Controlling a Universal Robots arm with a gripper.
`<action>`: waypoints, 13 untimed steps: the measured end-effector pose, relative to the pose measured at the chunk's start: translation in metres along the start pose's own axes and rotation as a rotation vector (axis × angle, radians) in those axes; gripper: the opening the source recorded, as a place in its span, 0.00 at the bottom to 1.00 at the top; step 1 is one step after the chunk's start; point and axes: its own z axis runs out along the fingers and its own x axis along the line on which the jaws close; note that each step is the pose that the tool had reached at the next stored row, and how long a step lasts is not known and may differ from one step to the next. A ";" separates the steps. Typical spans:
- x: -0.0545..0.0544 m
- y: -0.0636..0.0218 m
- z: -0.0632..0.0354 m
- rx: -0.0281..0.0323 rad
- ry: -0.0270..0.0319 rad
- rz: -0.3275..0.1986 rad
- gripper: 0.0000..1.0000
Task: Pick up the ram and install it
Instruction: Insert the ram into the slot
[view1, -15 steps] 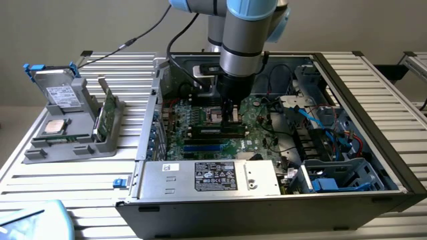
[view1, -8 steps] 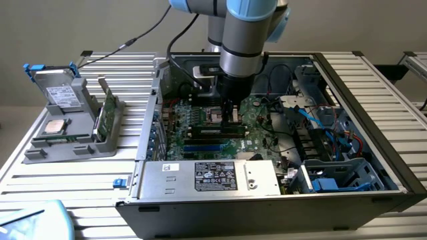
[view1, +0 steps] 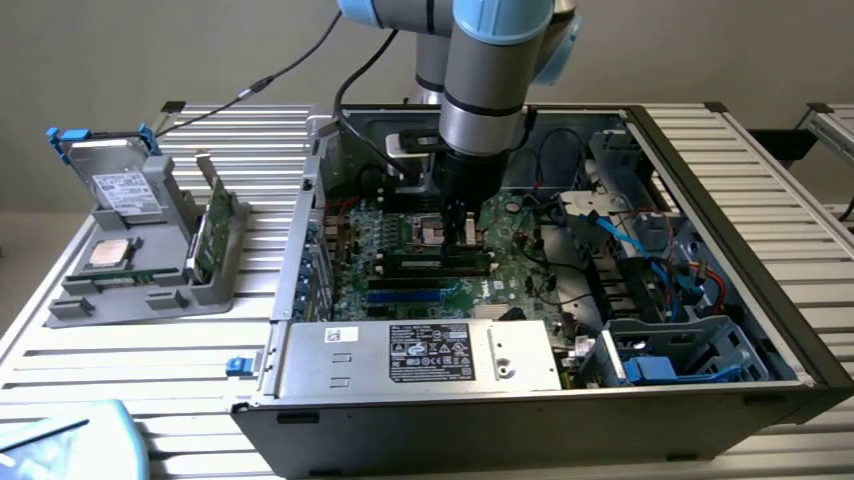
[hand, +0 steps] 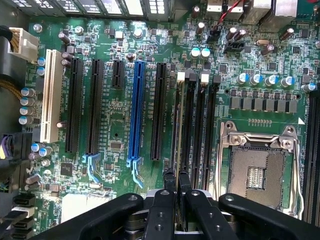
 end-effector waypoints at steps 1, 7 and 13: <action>0.000 0.0000 0.0000 -0.0001 0.0006 0.000 0.13; 0.000 0.0000 0.0001 -0.0005 0.0005 0.000 0.13; 0.000 0.0000 0.0001 -0.0005 0.0005 0.000 0.13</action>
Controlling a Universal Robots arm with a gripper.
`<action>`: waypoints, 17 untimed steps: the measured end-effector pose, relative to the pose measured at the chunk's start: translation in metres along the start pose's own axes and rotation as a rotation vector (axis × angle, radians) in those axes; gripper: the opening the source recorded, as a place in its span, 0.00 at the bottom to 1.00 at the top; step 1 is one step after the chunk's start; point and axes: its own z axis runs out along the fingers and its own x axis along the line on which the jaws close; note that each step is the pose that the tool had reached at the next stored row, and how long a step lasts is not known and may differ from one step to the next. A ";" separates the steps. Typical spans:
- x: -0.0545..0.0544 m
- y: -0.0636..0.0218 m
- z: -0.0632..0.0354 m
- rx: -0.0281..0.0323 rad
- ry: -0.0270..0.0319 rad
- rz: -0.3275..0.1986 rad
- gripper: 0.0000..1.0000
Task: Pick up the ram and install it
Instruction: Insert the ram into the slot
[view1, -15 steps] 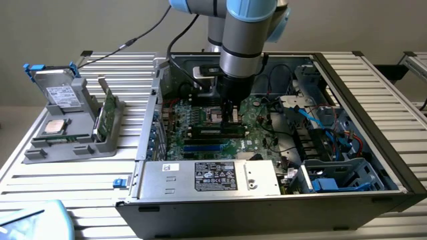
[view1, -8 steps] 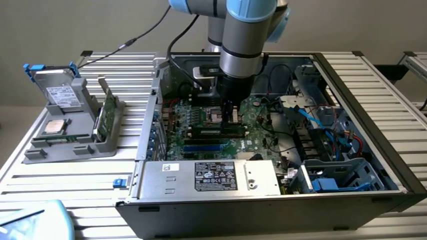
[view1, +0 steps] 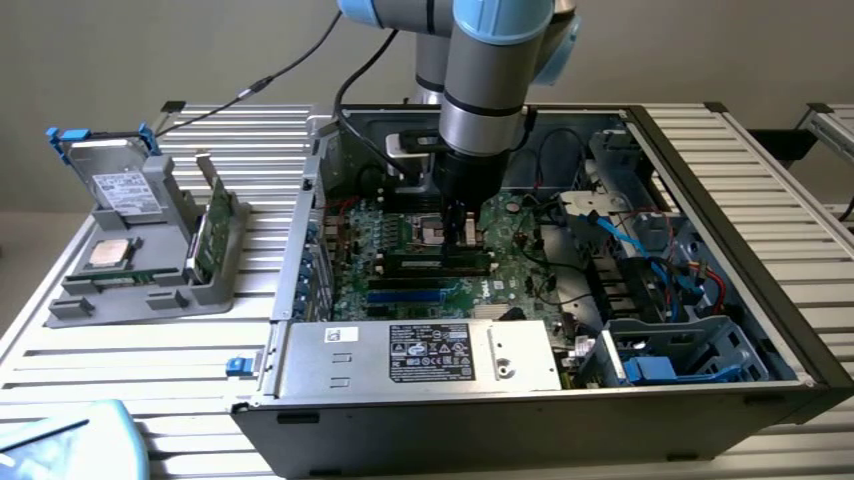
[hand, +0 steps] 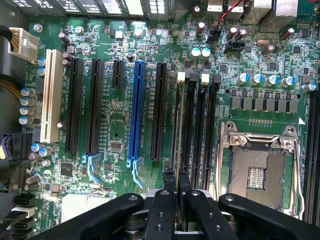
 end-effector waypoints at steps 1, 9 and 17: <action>0.000 0.0000 0.0000 0.0002 0.0000 0.000 0.13; -0.001 0.0001 -0.0004 0.0002 -0.0001 0.000 0.46; -0.009 0.0103 -0.0045 -0.0006 0.0096 0.001 0.46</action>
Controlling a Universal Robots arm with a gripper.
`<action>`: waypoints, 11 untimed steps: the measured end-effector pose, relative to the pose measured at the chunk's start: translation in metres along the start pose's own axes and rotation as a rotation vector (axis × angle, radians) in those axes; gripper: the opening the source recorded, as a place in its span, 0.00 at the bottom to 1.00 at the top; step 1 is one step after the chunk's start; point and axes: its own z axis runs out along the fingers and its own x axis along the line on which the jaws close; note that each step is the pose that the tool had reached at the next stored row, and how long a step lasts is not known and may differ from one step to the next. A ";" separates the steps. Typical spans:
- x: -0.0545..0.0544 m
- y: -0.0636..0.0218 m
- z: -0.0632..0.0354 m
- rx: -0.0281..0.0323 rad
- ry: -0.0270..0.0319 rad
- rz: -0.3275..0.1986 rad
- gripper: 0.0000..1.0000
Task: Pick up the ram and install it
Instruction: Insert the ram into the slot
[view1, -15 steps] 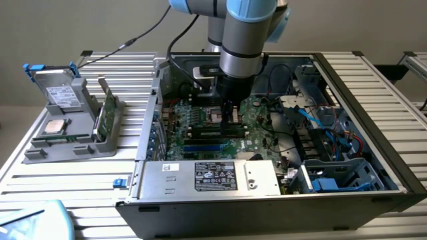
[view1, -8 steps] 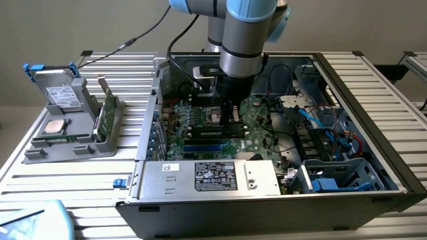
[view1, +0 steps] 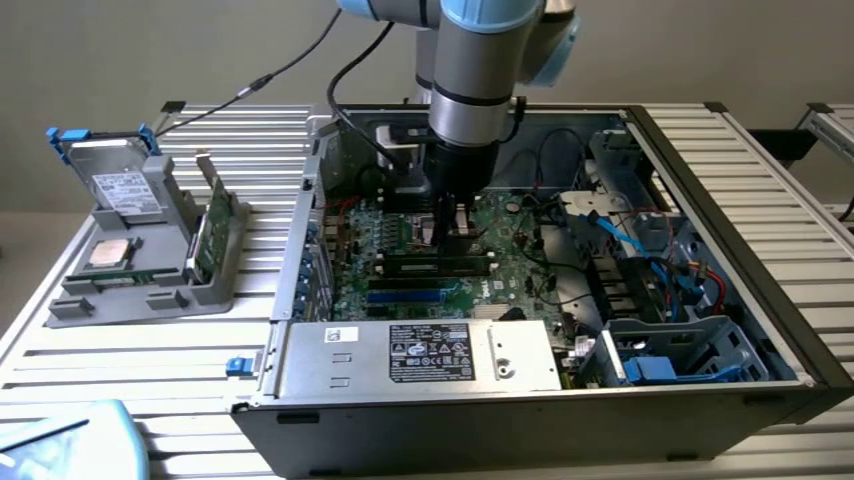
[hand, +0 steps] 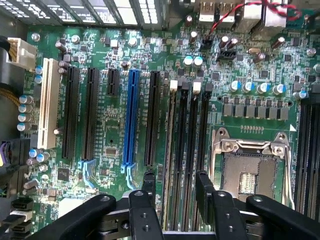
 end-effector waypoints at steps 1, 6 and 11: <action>0.000 0.0033 -0.0001 0.0001 -0.0003 0.000 0.46; 0.001 0.0061 -0.0017 -0.0007 -0.0019 0.003 0.46; 0.004 0.0070 -0.0104 -0.0029 -0.0061 0.006 0.46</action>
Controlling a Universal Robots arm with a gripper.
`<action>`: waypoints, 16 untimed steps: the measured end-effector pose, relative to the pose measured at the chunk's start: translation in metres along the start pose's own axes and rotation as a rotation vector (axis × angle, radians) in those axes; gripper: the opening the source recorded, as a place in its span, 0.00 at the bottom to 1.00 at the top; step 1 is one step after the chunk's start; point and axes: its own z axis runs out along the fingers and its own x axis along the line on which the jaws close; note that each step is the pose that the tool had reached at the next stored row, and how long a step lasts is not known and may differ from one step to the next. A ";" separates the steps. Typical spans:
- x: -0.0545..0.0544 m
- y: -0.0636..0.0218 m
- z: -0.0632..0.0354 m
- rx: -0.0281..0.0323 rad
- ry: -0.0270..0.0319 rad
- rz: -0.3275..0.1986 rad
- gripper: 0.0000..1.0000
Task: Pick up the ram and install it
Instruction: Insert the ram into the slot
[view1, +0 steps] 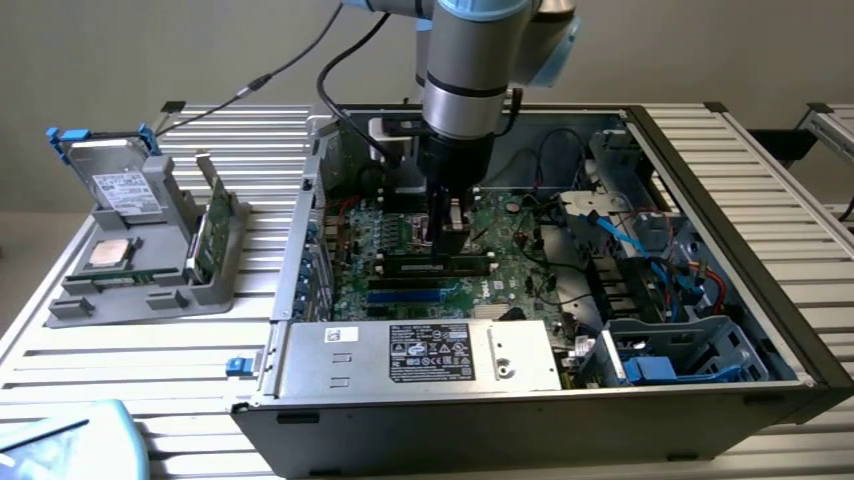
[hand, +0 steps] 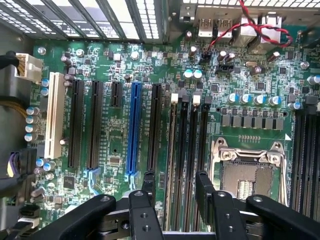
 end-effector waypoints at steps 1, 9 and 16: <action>0.000 0.0002 -0.0025 -0.0006 -0.0006 0.000 0.46; 0.001 0.0003 -0.0039 -0.0008 -0.0015 0.002 0.37; 0.002 -0.0013 -0.0066 -0.0016 -0.0026 0.002 0.11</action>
